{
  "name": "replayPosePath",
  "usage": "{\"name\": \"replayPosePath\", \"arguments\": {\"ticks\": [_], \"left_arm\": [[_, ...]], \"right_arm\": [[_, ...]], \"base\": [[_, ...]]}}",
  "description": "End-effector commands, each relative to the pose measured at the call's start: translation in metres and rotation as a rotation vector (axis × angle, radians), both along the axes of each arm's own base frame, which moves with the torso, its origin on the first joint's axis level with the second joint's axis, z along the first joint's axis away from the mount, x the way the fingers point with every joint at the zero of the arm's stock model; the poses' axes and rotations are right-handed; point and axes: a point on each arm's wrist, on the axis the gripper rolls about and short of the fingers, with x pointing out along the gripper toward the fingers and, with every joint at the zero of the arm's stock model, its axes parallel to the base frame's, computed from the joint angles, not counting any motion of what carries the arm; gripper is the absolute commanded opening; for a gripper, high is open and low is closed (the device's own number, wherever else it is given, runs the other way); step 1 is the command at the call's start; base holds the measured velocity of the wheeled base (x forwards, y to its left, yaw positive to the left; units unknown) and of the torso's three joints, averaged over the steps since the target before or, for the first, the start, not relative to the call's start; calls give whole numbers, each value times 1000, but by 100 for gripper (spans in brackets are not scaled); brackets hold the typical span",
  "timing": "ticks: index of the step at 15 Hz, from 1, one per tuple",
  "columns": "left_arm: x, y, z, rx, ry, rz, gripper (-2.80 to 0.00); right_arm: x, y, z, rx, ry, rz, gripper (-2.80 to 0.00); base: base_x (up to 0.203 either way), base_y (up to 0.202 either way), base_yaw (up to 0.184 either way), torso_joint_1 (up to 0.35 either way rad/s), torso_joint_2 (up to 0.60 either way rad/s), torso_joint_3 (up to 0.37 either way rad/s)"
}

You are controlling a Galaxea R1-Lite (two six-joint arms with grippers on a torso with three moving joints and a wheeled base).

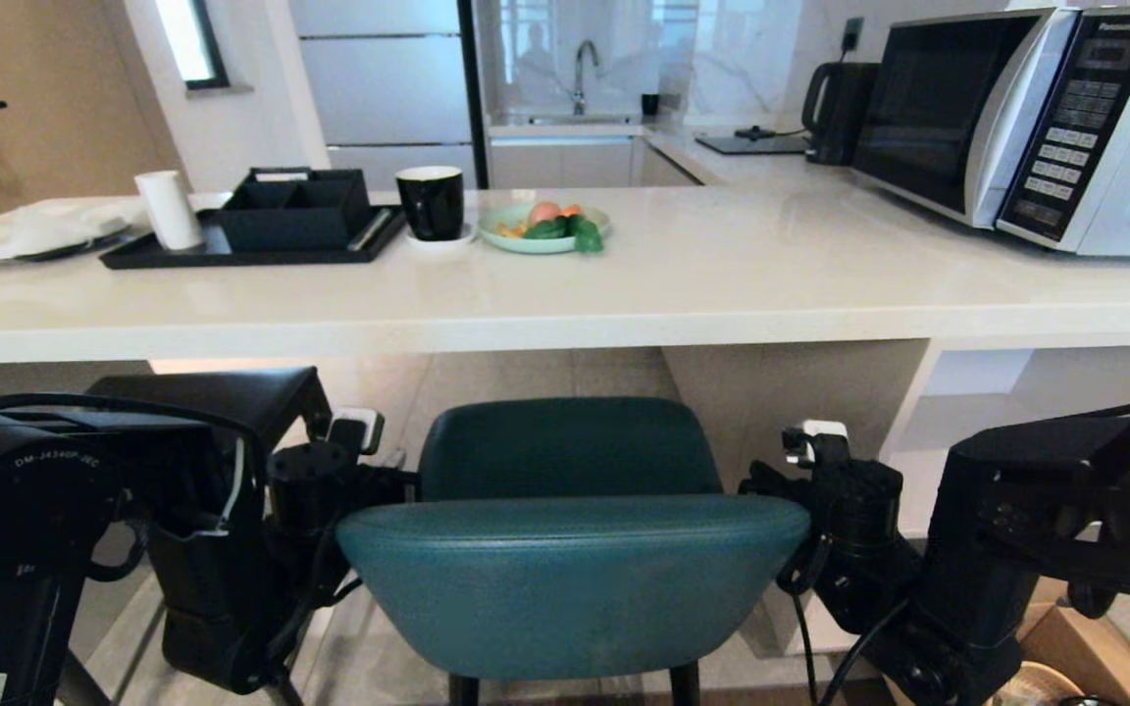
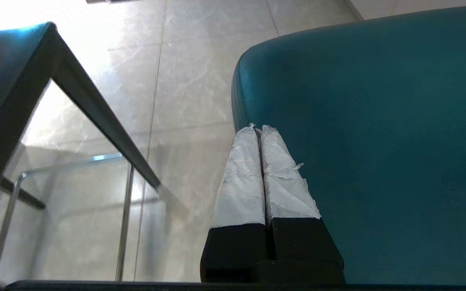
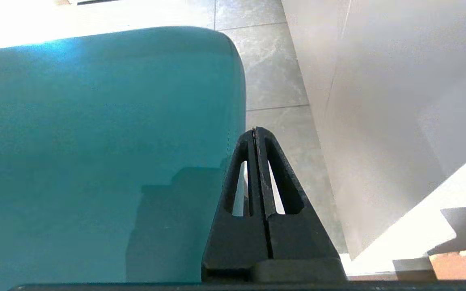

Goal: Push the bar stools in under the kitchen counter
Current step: Pull the blue chair out from under the dining table

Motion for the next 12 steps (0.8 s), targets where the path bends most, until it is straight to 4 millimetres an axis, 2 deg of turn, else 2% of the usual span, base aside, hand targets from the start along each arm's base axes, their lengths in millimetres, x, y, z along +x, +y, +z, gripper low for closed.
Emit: {"name": "replayPosePath", "arguments": {"ticks": [1,4,7,12], "left_arm": [[1,1,2,-8,-18,9,-280],[1,1,0,-6,-13,11,-280],[-2,1,1,-3,-7,11,-280],[-1,6,-2,0,3,22,-280]], "right_arm": [[-1,1,3,10,-16,-1,-280],[-6,5,11,17,-32,5,-280],[-11,8,10,10,-22,16,-280],[-36,13,20,2,-10,68,-280]], "base": [[0,0,0,0,0,0],[0,0,0,0,0,0],[0,0,0,0,0,0],[0,0,0,0,0,0]]}}
